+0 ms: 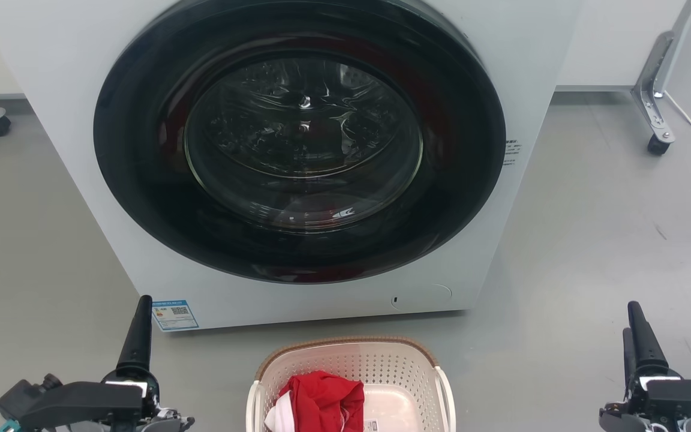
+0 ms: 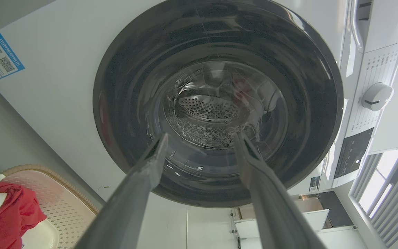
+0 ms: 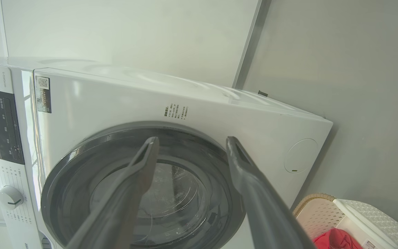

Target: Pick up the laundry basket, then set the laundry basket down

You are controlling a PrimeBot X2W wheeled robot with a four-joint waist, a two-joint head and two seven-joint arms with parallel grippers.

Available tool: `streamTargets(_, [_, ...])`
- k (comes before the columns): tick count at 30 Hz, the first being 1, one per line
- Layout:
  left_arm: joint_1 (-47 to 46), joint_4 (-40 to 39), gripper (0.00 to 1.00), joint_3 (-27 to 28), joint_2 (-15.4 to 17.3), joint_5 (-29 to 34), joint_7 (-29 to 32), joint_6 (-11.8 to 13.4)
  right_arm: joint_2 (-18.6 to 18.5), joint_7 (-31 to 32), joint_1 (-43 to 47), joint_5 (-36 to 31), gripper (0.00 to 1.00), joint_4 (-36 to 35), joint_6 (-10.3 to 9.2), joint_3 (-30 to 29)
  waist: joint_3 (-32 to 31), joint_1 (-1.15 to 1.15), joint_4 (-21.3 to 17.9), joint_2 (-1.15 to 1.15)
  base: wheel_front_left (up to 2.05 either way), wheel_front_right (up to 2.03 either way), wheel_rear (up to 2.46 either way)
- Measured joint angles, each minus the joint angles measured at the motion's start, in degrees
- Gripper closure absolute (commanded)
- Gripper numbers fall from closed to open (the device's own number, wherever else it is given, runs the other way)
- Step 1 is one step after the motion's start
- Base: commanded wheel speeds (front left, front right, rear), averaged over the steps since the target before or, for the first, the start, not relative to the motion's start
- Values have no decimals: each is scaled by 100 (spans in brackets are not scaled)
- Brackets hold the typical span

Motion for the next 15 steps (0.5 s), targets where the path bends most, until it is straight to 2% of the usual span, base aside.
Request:
streamTargets(8, [-104, -74, 0, -252, 138, 781, -149, 2, -125, -148, -96, -725, 0, -40, -98, 177, -3, 0, 4, 0, 0, 0, 0])
streamTargets(15, [-213, -127, 0, -486, 294, 1582, -267, 177, -223, -246, -187, -1411, 0, -87, -255, 294, -21, 0, 7, 0, 0, 0, 0])
